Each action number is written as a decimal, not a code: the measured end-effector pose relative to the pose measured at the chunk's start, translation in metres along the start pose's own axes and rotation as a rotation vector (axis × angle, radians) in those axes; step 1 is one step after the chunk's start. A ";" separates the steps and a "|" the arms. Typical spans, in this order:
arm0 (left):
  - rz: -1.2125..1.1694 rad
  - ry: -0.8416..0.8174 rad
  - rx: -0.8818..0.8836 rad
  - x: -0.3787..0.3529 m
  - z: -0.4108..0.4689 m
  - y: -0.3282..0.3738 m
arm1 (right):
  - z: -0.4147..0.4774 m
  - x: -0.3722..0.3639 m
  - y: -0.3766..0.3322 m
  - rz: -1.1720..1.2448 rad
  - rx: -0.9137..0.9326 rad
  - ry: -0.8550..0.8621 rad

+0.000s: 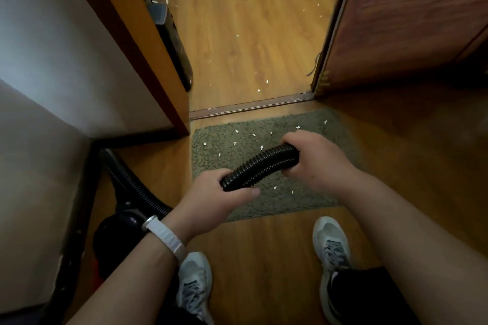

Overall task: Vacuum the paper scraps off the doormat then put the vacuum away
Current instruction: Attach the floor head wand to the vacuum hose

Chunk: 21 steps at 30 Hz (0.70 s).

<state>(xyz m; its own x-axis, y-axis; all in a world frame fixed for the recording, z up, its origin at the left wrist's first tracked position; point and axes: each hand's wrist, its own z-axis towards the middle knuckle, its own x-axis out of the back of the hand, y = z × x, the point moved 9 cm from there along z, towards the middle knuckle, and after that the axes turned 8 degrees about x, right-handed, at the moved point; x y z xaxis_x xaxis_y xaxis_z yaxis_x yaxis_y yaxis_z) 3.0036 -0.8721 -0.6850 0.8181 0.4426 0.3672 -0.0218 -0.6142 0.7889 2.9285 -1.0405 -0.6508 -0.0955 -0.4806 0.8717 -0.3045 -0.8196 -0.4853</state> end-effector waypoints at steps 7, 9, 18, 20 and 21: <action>-0.018 -0.011 0.006 0.005 0.017 0.005 | 0.005 0.007 0.020 0.110 -0.110 0.028; -0.044 0.030 0.004 0.013 0.022 0.005 | 0.002 0.012 0.028 0.238 -0.137 0.084; 0.020 0.049 -0.021 0.002 0.020 0.011 | -0.018 -0.022 0.078 0.735 -0.757 0.204; 0.106 0.043 -0.057 -0.003 0.015 0.016 | -0.022 -0.041 0.074 0.943 -0.850 0.134; 0.183 0.036 -0.080 -0.007 0.012 0.019 | -0.023 -0.049 0.073 1.031 -0.883 0.110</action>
<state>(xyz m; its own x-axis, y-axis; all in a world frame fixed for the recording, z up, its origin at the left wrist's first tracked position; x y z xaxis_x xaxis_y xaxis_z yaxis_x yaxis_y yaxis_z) 3.0045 -0.8947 -0.6780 0.7752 0.3526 0.5241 -0.2148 -0.6331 0.7437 2.8889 -1.0699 -0.7271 -0.7078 -0.6870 0.1642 -0.5455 0.3840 -0.7450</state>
